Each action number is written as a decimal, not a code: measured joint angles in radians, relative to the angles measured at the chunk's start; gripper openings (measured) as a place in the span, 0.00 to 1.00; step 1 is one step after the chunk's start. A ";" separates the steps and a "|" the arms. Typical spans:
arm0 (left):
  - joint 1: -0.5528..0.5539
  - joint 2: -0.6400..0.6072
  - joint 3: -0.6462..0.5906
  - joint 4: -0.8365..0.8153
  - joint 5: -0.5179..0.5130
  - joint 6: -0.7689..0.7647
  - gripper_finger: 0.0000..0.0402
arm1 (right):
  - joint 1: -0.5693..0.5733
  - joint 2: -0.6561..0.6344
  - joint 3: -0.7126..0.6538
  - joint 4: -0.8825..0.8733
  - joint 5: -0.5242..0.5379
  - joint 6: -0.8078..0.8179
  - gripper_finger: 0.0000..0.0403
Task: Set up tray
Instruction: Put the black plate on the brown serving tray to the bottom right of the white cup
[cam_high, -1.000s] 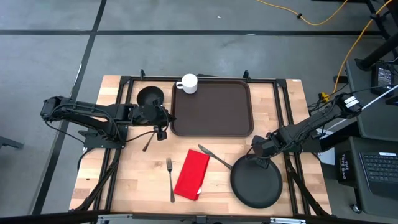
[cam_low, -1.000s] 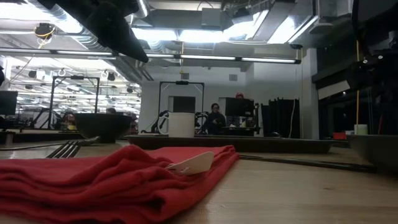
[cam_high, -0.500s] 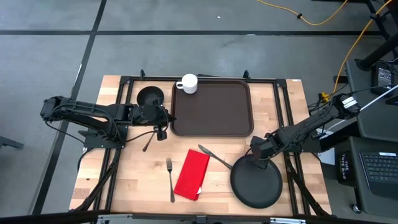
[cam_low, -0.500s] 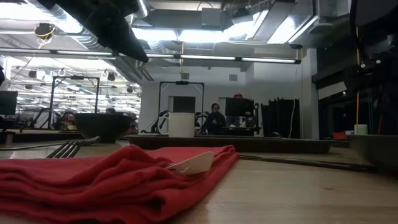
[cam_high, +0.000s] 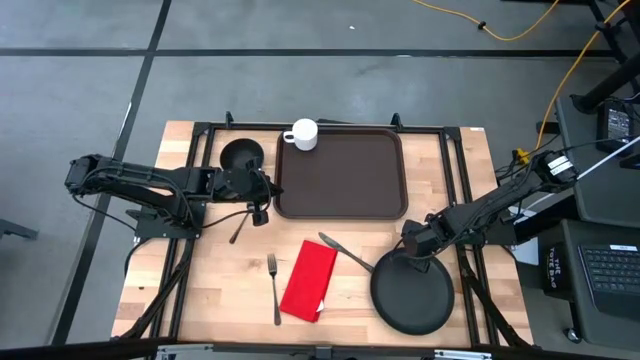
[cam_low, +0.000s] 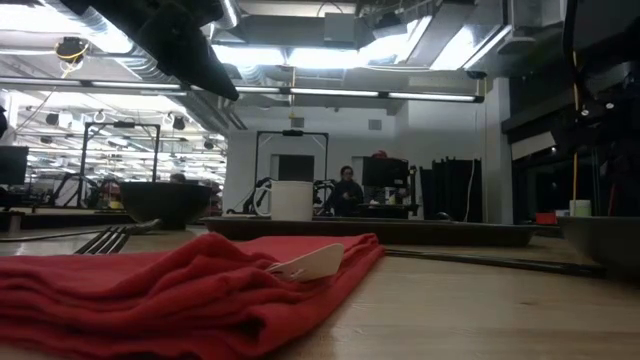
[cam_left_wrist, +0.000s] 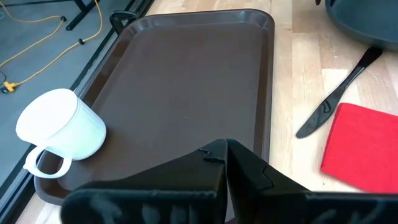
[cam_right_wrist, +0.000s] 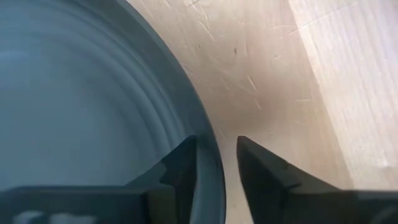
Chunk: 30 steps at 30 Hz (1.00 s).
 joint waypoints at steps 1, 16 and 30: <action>0.000 0.000 0.000 0.000 0.000 0.000 0.01 | 0.000 0.000 0.000 0.000 -0.001 -0.001 0.25; 0.000 0.000 0.000 0.000 0.000 0.001 0.01 | 0.000 -0.002 0.003 0.001 -0.124 -0.006 0.02; 0.000 0.000 0.000 0.000 0.079 0.013 0.01 | 0.000 -0.190 0.014 -0.081 -0.054 0.038 0.02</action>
